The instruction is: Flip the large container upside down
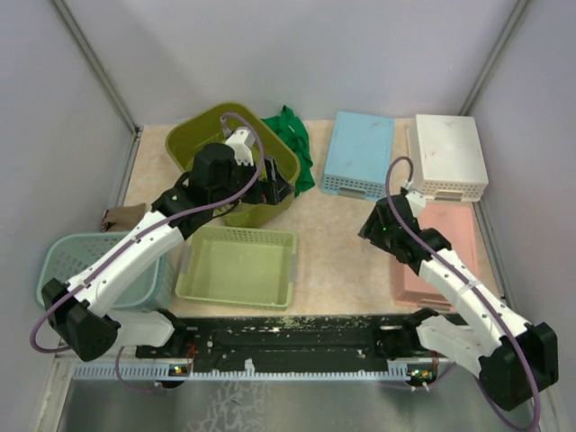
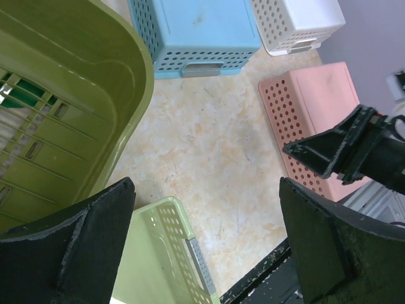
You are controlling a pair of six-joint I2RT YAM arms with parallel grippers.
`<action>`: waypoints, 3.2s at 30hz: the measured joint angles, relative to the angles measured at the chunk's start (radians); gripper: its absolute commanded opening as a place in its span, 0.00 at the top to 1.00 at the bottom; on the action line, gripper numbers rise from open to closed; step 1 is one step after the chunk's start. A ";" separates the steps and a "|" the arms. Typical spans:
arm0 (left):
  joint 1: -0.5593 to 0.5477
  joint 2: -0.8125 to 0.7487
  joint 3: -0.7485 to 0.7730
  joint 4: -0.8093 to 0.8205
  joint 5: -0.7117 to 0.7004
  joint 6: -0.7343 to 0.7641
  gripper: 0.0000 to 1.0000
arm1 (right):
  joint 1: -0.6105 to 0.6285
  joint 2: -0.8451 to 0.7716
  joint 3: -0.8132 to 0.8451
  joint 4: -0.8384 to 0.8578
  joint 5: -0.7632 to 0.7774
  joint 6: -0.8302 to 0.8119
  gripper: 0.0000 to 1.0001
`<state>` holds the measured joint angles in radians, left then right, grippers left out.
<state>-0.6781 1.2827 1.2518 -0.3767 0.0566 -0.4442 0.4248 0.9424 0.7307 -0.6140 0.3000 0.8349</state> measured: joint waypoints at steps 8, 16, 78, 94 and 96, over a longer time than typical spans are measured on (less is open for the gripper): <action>0.000 0.000 0.000 0.011 0.021 -0.007 0.01 | 0.117 0.142 0.000 0.034 -0.048 -0.002 0.40; 0.000 0.000 -0.012 0.014 0.033 -0.011 0.01 | 0.006 0.236 0.005 -0.145 0.074 0.052 0.31; 0.432 0.070 0.094 -0.287 -0.272 -0.038 0.01 | -0.199 0.009 -0.050 0.182 -0.348 -0.242 0.30; 0.493 0.250 0.020 -0.268 -0.290 -0.083 0.63 | -0.200 0.056 -0.050 0.185 -0.362 -0.259 0.31; 0.493 0.251 0.027 -0.267 -0.292 -0.082 0.73 | -0.199 0.056 -0.050 0.186 -0.362 -0.259 0.31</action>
<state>-0.1852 1.5341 1.2793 -0.6437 -0.2352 -0.5266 0.2256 0.9981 0.6804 -0.4282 -0.0620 0.5755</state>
